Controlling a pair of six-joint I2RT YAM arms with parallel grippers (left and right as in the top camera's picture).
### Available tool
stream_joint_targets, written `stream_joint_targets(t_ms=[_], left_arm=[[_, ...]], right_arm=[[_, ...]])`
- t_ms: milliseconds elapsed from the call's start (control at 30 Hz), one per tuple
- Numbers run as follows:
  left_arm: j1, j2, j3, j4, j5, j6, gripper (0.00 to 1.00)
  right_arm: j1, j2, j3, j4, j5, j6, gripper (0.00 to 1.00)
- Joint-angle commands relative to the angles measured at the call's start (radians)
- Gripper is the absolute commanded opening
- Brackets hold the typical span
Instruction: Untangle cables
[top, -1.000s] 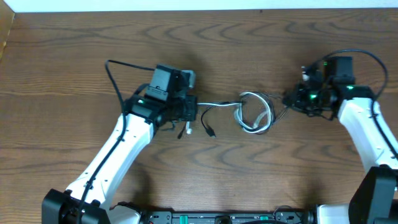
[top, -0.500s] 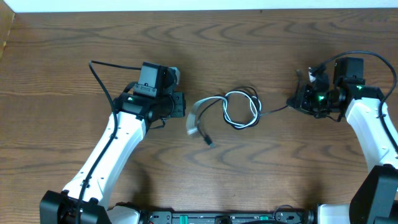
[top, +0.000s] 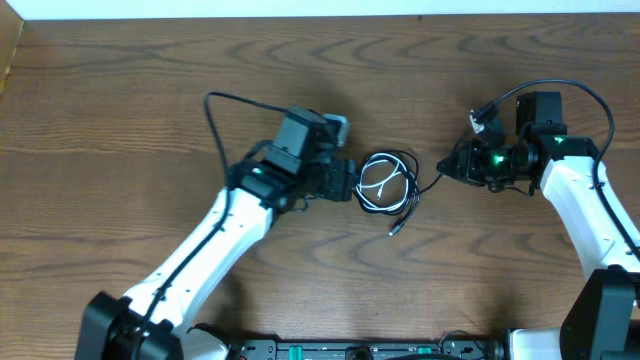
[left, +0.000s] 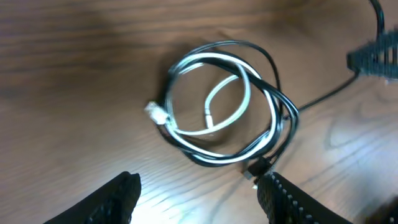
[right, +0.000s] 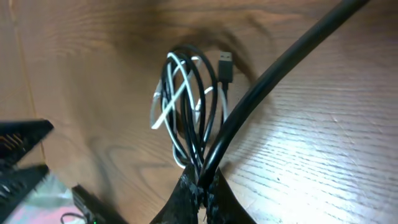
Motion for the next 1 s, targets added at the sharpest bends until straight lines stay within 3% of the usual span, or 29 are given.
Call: stream_joint_targets(t_ms=[0,167,333,433,533,967], left_arm=[[-0.038,0.056,0.009,0.016,0.008,0.009,0.65],[-0.076,0.151,0.009,0.025,0.009,-0.061,0.58],[-0.082,0.218,0.009,0.026,0.009,-0.235,0.46],[-0.082,0.239,0.009,0.025,0.008,-0.314,0.39],[-0.082,0.257,0.009,0.037,0.004,-0.387,0.38],[-0.087,0.394,0.009,0.231,-0.061,-0.397,0.34]], right_arm=[[0.002,-0.016,0.022,-0.011,0.061,0.064,0.01],[0.002,-0.016,0.022,-0.037,0.161,0.107,0.06],[0.002,-0.016,0.022,-0.048,0.177,0.107,0.43],[0.002,-0.016,0.022,-0.048,0.18,0.107,0.5],[0.002,-0.016,0.022,-0.048,0.184,0.106,0.53],[0.003,-0.016,0.022,-0.051,0.185,0.099,0.57]])
